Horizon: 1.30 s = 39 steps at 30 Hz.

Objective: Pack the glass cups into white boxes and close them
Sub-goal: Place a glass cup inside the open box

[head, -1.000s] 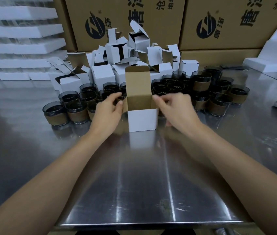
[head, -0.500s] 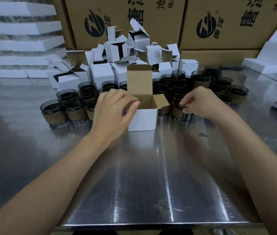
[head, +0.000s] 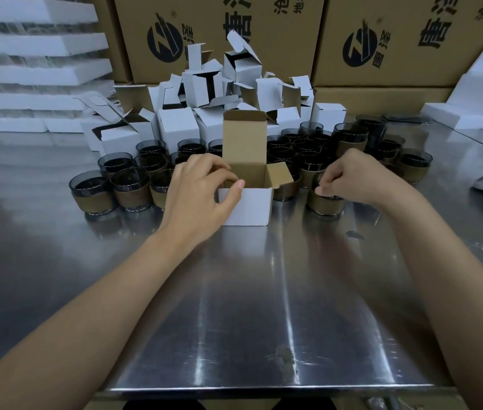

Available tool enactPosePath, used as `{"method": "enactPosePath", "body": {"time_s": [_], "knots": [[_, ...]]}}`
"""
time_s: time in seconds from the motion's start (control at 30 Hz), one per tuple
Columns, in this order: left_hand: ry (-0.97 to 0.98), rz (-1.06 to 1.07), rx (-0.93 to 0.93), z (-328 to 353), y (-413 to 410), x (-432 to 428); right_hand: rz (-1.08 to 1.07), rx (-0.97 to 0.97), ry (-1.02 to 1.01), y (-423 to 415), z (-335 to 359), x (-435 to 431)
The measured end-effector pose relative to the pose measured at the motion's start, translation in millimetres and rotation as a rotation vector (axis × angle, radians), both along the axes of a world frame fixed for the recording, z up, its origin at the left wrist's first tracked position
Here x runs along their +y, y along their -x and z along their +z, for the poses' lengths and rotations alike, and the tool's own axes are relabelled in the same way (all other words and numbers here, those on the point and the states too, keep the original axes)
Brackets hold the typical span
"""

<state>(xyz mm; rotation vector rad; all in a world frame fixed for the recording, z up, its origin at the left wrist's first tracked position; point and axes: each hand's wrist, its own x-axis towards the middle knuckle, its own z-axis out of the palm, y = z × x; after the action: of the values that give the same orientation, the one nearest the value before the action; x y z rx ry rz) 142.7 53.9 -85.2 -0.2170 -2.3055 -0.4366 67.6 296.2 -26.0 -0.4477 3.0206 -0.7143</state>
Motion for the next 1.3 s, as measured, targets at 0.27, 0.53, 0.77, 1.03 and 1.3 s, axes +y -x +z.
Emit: {"method": "enactPosePath", "body": {"time_s": [0.27, 0.53, 0.77, 1.03, 1.3], "knots": [[-0.037, 0.041, -0.052, -2.9, 5.8, -3.0, 0.014, 0.015, 0.352, -2.2, 24.3, 22.6], [-0.231, -0.011, -0.077, -3.4, 8.3, 0.8, 0.426, 0.092, 0.934, 1.3, 11.8, 5.8], [-0.184, -0.025, 0.003, 2.4, 3.2, 4.9, 0.486, 0.254, 0.796, -5.9, -4.8, -36.8], [-0.426, -0.108, -0.093, 3.5, 3.6, 4.2, 0.376, 0.249, 0.874, -13.3, -18.1, -63.1], [-0.434, -0.142, -0.128, 2.9, 4.3, 7.0, 0.391, 0.357, 0.827, -11.0, -28.8, -66.0]]}}
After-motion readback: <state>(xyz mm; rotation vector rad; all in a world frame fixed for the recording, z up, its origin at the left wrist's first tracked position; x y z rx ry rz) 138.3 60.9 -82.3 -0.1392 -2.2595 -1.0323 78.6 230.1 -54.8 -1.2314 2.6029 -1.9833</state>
